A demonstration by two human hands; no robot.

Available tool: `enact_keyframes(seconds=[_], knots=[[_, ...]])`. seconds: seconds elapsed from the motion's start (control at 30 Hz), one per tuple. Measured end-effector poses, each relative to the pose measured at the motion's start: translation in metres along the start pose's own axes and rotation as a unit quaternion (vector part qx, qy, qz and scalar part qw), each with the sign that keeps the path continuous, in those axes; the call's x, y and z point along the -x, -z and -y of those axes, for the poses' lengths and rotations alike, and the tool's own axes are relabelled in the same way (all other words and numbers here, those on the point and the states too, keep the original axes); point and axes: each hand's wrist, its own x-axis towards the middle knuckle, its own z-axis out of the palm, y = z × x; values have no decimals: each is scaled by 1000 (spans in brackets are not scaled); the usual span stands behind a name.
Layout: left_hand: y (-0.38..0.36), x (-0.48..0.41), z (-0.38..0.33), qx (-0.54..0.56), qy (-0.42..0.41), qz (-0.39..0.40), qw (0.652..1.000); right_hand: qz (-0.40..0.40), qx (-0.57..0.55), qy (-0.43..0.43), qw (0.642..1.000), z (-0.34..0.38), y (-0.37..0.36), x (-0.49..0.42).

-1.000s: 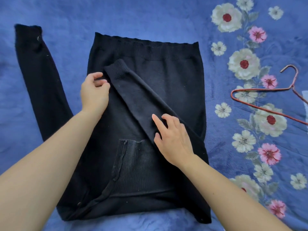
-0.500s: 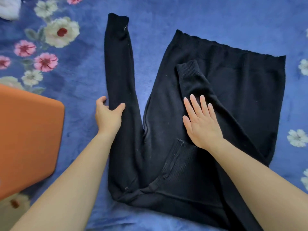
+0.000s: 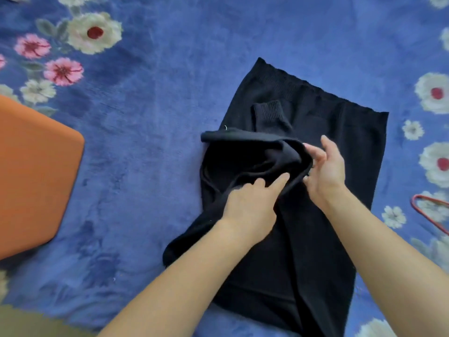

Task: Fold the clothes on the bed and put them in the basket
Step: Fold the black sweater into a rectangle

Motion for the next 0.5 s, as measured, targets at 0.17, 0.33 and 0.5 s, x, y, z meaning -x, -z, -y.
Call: enact_keyframes(seconds=[0.17, 0.33, 0.5], knots=[[-52, 37, 23, -70, -24, -5, 997, -9, 231, 78, 970, -11, 8, 6], [-53, 60, 43, -31, 11, 8, 999, -36, 610, 239, 754, -22, -21, -1], [-29, 77, 36, 87, 73, 55, 992, -6, 371, 140, 918, 13, -37, 1]])
